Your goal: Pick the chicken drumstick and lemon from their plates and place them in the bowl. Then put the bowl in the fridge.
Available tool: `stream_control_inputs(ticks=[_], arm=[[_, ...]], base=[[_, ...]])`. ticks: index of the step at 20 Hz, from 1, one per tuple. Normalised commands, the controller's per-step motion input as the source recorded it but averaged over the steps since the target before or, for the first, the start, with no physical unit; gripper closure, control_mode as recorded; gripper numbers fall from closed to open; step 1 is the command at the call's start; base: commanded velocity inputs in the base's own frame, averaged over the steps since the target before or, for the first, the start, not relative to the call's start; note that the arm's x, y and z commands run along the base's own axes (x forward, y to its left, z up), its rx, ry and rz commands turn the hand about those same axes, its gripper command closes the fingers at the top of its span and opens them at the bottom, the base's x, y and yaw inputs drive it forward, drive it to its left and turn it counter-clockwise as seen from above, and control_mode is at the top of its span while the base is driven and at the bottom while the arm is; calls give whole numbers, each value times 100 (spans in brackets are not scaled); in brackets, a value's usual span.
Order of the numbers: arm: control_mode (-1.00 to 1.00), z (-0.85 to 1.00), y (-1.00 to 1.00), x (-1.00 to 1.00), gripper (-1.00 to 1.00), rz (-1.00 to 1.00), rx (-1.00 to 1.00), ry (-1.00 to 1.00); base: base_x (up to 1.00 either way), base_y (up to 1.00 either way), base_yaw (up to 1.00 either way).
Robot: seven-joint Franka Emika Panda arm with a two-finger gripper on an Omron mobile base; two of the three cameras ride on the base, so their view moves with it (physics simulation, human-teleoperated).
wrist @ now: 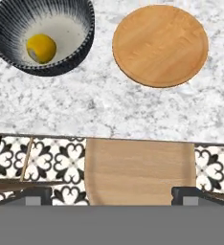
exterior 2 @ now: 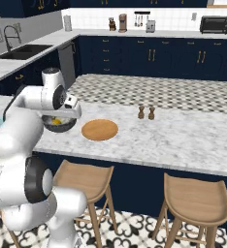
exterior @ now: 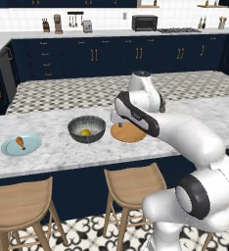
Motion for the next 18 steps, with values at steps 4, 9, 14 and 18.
stream_control_inputs(ticks=[4, 9, 14, 18], arm=[[-100, 25, -51, -75, -100, 4, 0, -44], [-100, 39, -16, -64, -100, -21, 3, -31], [-100, 69, -9, -71, -100, -11, 3, -1], [-100, 48, -18, -86, -100, 0, 7, 0]], base=[[0, 0, 0], [0, 0, 0], [0, 0, 0], [0, 0, 0]])
